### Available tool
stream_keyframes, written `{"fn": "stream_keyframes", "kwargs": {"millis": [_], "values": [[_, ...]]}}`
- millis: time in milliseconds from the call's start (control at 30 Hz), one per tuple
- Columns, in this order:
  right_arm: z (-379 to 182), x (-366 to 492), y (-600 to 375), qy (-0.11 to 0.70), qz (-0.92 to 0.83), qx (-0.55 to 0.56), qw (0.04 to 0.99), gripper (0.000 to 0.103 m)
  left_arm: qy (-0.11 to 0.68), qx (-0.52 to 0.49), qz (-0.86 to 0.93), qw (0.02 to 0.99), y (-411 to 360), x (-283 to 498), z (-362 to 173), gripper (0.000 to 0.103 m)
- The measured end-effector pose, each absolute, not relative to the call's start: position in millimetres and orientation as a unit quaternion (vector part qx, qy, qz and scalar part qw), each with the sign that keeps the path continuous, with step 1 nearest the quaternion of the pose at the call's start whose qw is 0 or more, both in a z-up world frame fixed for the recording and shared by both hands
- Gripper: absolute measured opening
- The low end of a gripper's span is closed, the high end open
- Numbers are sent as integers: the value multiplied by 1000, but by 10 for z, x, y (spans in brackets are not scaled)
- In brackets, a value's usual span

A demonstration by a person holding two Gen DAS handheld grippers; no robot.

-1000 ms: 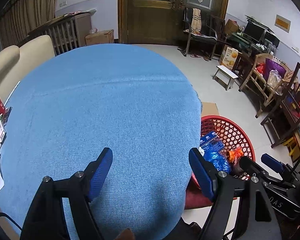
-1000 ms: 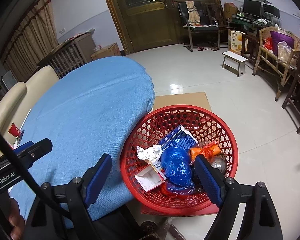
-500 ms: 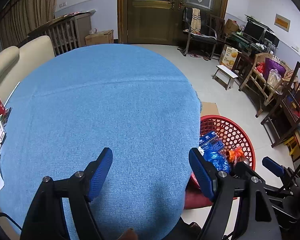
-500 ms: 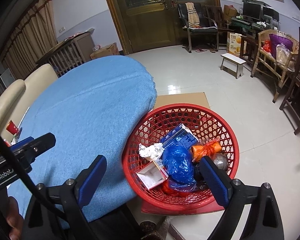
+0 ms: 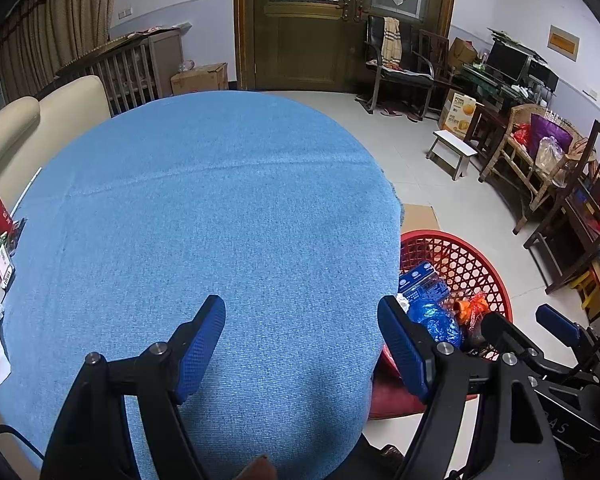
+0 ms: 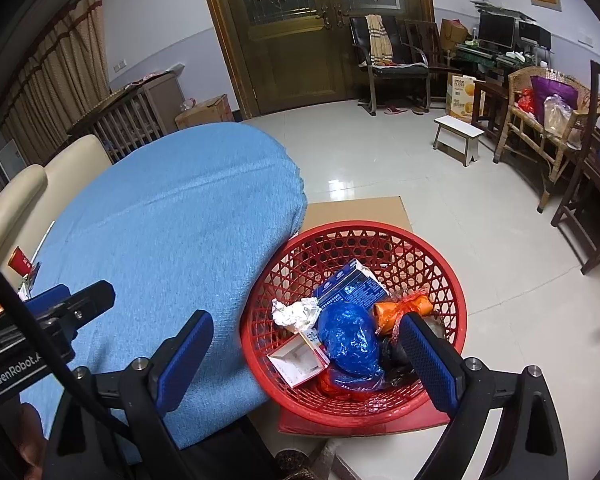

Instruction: Collect trash

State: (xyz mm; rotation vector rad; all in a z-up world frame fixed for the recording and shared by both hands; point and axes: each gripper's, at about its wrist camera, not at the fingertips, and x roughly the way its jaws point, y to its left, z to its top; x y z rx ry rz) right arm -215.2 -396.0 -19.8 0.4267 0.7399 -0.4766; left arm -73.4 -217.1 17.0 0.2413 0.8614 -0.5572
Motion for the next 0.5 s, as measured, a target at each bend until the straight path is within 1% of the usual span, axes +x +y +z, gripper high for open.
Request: {"fn": "stream_keyframes", "kwargs": {"millis": [500], "values": [[-142, -2141, -3832, 358, -239, 184, 884, 96, 407, 112, -268, 866, -2152, -770, 185, 79]]}}
